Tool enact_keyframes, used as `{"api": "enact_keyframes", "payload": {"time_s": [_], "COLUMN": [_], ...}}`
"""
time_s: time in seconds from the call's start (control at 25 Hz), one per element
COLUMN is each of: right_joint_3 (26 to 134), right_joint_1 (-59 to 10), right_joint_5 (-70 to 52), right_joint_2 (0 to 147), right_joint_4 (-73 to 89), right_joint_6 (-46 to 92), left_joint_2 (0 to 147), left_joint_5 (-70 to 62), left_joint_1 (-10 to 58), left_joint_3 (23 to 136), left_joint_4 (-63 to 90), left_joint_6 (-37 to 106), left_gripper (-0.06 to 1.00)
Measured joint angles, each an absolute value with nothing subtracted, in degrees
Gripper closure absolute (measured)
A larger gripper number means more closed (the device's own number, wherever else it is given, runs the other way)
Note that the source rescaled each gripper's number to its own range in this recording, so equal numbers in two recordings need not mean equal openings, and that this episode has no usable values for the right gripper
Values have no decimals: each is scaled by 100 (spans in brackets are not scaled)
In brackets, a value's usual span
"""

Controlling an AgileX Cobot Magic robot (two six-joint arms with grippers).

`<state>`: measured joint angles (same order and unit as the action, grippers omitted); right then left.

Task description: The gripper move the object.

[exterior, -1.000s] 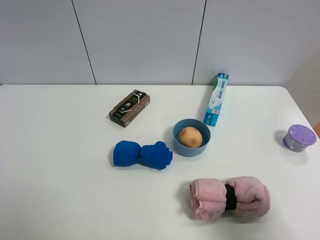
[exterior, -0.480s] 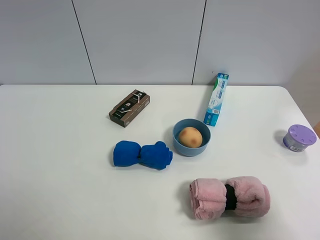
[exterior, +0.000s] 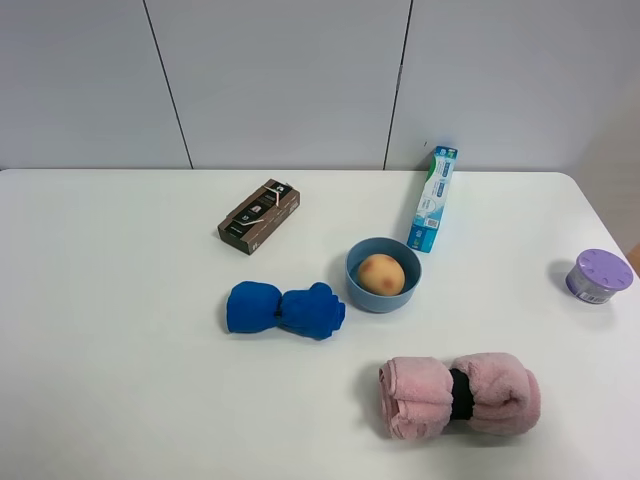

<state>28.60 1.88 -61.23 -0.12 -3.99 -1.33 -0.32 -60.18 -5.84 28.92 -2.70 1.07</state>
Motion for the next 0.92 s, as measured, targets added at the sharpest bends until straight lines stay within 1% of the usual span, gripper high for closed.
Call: {"api": "enact_keyframes", "payload": {"time_s": [0.92], "right_joint_3": [2860], "right_joint_1": [188], "right_joint_5": [-6123], "right_joint_2": [-12], "right_joint_4": [-399], "right_joint_6": [-133], "left_joint_2": [-32], "left_joint_5": [-6018], "left_joint_1": [-584], "left_joint_3": [2892], "left_joint_4": [-270], "left_joint_6": [107], "left_gripper": [-5]}}
